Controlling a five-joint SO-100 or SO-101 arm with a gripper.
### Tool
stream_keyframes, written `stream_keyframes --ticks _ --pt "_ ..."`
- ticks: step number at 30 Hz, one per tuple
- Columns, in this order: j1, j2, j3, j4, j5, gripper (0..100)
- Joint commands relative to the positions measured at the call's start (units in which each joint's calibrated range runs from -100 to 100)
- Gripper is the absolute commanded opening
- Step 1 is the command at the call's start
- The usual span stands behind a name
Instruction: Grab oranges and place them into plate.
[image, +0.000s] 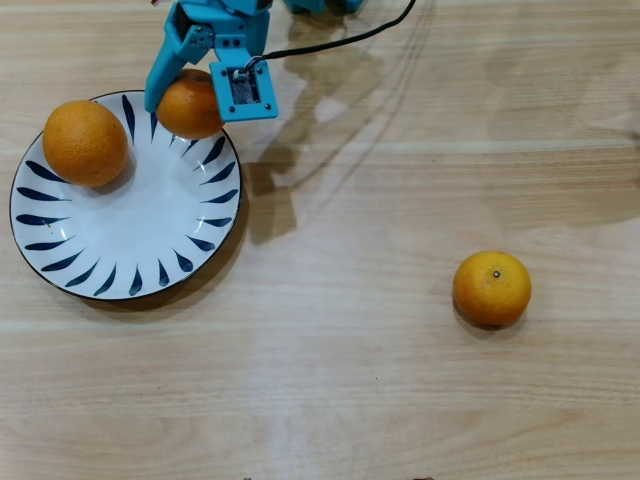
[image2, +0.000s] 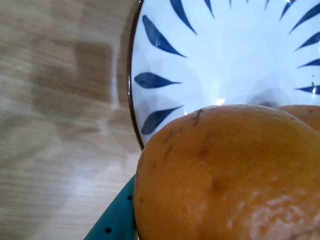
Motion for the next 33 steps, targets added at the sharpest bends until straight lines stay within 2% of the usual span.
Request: stream_keyframes --ticks 1,6,10,15,18,21,22,23,24,27,33 --pt "-0.08 -2.79 -0.6 -2.37 -0.1 33" --pt "-0.33 -1.77 -0.96 -4.69 0.84 43" --pt "-1.13 -1.18 -1.23 -6.67 3.03 47" --pt "-2.02 -1.44 -2.05 -6.59 2.93 48" --pt "-5.16 -1.27 -6.21 -3.66 0.37 48" --pt "-10.16 -0.25 -16.17 6.39 -1.52 39" --pt "-11.94 0.26 -20.25 10.35 -1.88 34" --pt "-15.57 3.04 -29.3 17.14 -1.99 23" --pt "-19.28 6.43 -38.9 22.89 -2.51 16" --pt "-27.02 12.68 -54.56 29.94 -6.43 19" --pt "-38.63 27.39 -74.48 27.79 -11.71 20"
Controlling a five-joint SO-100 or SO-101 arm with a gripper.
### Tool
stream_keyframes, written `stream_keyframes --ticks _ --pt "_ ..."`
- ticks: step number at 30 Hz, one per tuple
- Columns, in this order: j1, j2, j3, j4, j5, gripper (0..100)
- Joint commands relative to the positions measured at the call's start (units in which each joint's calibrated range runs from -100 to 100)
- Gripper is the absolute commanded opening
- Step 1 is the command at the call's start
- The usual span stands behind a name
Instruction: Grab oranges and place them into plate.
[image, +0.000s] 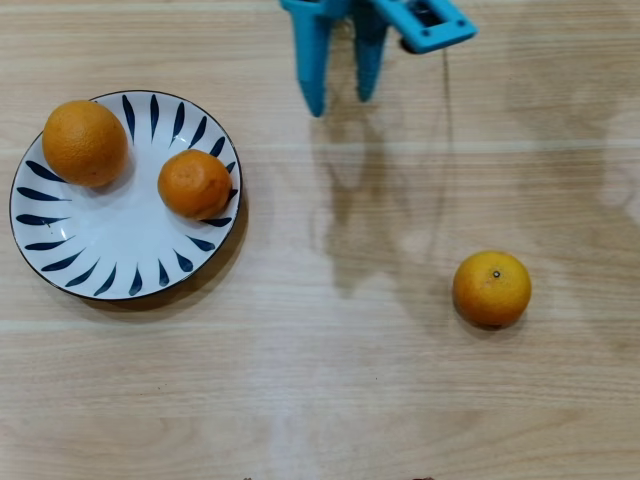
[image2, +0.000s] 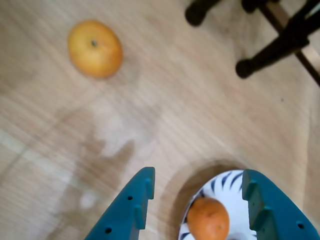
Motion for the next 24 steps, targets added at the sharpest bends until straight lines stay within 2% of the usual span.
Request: stream_keyframes --ticks 1,7,19,21,24 --pt "-5.48 9.02 -14.77 -1.23 -2.48 20" --pt "-11.05 22.12 -25.37 -8.11 -4.62 20" --pt "-18.55 33.96 -25.91 -19.97 -17.01 21" --pt "-19.19 35.06 -25.91 -21.09 -17.85 25" --pt "-19.84 36.49 -25.82 -21.6 -19.73 37"
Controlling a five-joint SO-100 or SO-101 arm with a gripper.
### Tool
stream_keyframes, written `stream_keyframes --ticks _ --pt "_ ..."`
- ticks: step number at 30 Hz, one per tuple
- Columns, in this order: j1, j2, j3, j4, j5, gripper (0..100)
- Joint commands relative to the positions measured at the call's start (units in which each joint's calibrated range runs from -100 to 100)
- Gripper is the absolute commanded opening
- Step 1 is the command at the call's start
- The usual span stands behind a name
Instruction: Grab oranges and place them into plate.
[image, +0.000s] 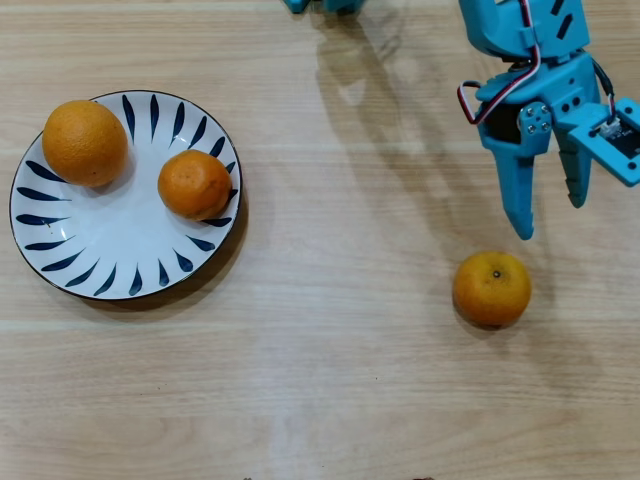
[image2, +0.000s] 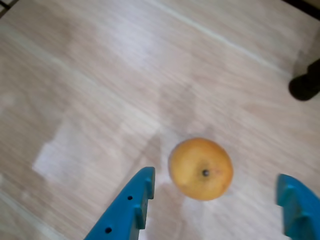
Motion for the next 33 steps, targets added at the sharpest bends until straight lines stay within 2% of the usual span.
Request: stream_keyframes --ticks 1,2,5,18,25,33 --pt "-0.99 0.86 -2.53 -1.88 -3.19 41" --pt "-1.56 1.96 -2.53 -1.71 -5.28 50" --pt "-2.28 4.33 -0.45 -2.05 -7.32 60" --pt "-0.83 15.74 -3.8 -2.65 -8.47 61" --pt "-0.19 24.95 -8.06 -9.27 -8.0 61" --pt "0.78 26.81 -8.06 -9.18 -8.0 58"
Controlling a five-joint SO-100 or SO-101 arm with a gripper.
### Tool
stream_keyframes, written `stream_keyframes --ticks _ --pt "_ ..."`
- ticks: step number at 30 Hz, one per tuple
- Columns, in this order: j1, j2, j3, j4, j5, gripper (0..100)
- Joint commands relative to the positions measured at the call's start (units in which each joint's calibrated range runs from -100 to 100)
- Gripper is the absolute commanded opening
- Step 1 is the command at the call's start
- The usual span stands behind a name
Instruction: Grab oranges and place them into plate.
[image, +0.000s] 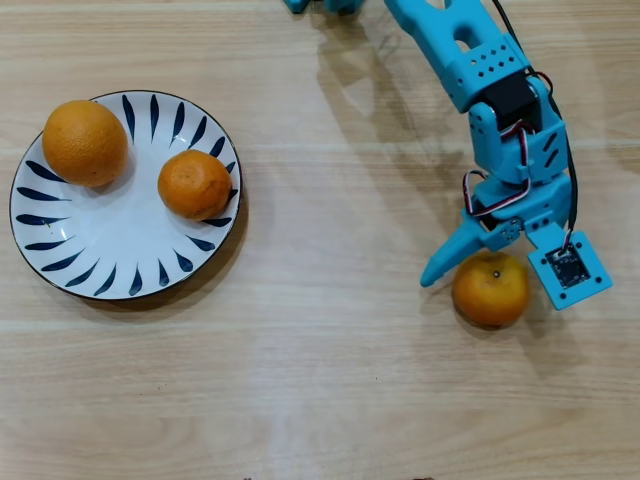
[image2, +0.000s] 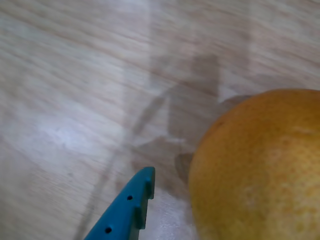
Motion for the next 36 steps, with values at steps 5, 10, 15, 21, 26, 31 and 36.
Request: stream_keyframes --ticks 5,10,15,21,26,31,36 --pt "2.02 -0.44 -2.66 -1.17 0.24 34" --pt "2.26 -0.44 -2.66 -0.92 0.29 30" --pt "2.1 -1.2 -2.66 -0.66 0.34 31" --pt "2.42 -7.29 -2.29 -0.31 4.42 31" --pt "4.44 -17.86 4.95 -0.23 6.88 31" --pt "7.98 -30.54 18.98 -0.4 8.92 31" --pt "16.69 -46.85 39.35 -1.17 14.46 31"
